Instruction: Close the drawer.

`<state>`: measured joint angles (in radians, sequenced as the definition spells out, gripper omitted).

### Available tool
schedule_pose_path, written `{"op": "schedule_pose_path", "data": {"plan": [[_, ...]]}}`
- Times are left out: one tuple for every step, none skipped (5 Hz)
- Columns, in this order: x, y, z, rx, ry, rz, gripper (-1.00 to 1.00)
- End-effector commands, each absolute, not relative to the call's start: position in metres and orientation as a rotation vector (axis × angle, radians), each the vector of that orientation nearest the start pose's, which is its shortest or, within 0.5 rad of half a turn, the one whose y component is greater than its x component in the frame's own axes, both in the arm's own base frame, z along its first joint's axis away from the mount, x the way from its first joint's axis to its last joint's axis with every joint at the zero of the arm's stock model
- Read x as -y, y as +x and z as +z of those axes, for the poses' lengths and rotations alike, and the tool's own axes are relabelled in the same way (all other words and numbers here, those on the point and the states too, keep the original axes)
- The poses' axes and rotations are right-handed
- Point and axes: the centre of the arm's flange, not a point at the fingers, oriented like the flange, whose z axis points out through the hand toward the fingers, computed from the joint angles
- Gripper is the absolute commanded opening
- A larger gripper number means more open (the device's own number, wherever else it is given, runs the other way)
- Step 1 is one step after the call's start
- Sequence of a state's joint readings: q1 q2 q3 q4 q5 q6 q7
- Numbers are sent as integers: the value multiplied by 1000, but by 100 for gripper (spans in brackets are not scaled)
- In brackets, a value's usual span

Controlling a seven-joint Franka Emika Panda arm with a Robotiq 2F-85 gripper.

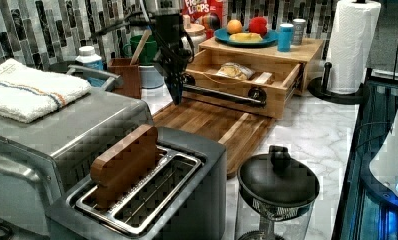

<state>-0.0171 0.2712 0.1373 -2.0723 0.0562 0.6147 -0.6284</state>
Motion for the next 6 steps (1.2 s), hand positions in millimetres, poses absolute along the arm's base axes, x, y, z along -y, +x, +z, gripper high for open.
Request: {"op": "schedule_pose_path", "data": {"plan": [[-41, 550, 300, -8, -3122, 310, -100], [-12, 555, 298, 75, -3138, 288, -100], [18, 562, 293, 137, -3163, 243, -100], [50, 571, 289, 198, -3151, 237, -100], [78, 574, 296, 222, -3152, 251, -100], [114, 579, 303, 241, -3150, 272, -100]]}}
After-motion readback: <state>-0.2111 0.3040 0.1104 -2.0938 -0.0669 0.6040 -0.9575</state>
